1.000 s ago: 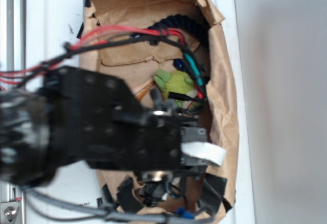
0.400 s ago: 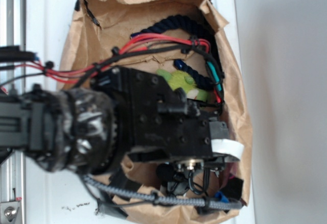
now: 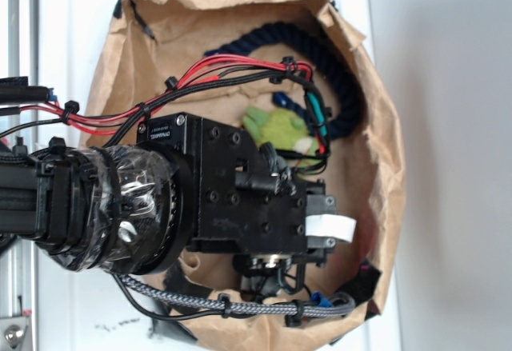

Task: Grab the white paper.

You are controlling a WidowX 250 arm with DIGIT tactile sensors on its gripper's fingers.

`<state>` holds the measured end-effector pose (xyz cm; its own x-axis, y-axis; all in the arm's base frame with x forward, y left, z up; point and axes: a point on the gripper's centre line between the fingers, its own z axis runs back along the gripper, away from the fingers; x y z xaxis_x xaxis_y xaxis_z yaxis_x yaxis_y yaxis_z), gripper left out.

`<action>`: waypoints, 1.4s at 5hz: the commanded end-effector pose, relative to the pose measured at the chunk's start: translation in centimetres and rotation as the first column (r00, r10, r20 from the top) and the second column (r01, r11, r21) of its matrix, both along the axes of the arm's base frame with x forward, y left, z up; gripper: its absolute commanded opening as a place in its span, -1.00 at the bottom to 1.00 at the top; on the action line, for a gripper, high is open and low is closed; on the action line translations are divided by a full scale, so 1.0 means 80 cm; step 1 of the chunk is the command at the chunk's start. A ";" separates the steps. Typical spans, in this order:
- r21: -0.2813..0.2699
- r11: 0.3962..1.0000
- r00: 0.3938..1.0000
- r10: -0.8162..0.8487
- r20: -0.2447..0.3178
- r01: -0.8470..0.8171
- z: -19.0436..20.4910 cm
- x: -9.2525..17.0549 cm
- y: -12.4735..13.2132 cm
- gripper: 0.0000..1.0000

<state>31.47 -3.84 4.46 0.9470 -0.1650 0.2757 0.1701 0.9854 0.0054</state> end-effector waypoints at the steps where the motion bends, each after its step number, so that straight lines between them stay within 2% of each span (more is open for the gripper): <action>1: -0.007 0.996 0.992 0.085 0.090 -0.085 0.068 0.005 0.009 -1.00; 2: -0.053 0.983 0.980 0.181 0.078 -0.177 0.107 0.018 0.060 -1.00; 3: -0.005 0.951 0.947 0.309 0.087 -0.310 0.143 0.019 0.089 -1.00; 4: 0.049 0.906 0.905 0.416 0.092 -0.421 0.169 0.008 0.099 -1.00; 5: 0.081 0.882 0.886 0.463 0.031 -0.464 0.203 -0.013 0.117 -1.00; 6: 0.114 0.874 0.881 0.472 0.041 -0.473 0.220 -0.034 0.121 -1.00; 7: 0.138 0.861 0.872 0.478 0.106 -0.489 0.220 -0.041 0.118 -1.00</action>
